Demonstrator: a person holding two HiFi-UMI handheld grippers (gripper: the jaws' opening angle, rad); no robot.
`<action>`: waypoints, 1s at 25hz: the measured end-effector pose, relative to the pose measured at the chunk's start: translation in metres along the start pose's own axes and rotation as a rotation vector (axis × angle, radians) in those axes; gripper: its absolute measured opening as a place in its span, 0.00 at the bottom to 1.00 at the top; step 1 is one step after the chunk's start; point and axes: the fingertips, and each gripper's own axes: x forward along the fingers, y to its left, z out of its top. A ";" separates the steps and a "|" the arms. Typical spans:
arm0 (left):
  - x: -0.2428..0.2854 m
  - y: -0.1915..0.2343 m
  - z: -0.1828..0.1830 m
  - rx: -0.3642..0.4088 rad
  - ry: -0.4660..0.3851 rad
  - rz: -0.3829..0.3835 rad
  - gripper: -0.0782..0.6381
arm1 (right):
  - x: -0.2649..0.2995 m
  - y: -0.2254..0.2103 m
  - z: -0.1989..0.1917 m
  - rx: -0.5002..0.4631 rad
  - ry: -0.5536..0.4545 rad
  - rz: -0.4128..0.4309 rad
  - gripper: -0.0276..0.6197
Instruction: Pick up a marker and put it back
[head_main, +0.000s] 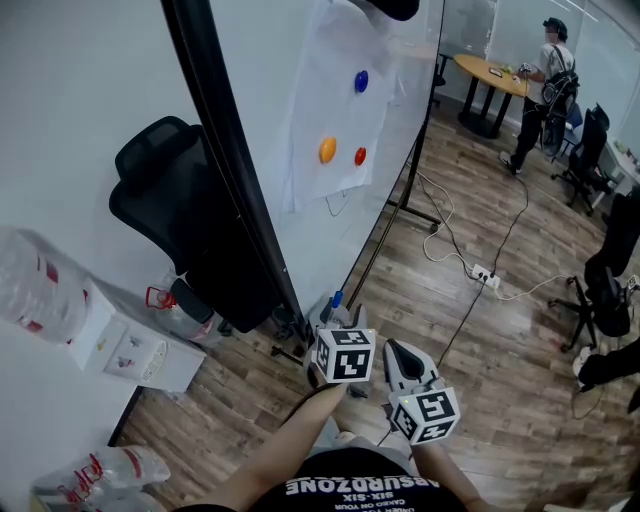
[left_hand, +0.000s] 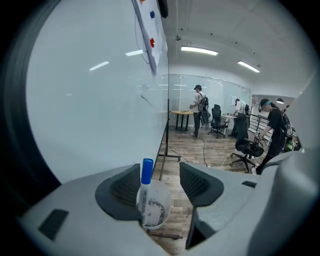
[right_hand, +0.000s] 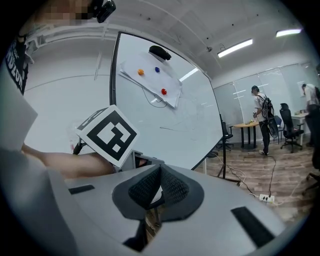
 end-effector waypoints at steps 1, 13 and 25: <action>0.002 0.001 0.000 -0.014 0.006 -0.003 0.43 | 0.001 -0.001 0.000 0.001 0.001 -0.001 0.04; 0.019 0.001 0.002 0.059 0.094 -0.029 0.43 | 0.006 -0.008 0.002 0.008 0.005 -0.014 0.04; 0.020 -0.007 -0.011 0.213 0.143 -0.060 0.31 | 0.012 -0.011 0.002 0.013 0.006 -0.023 0.04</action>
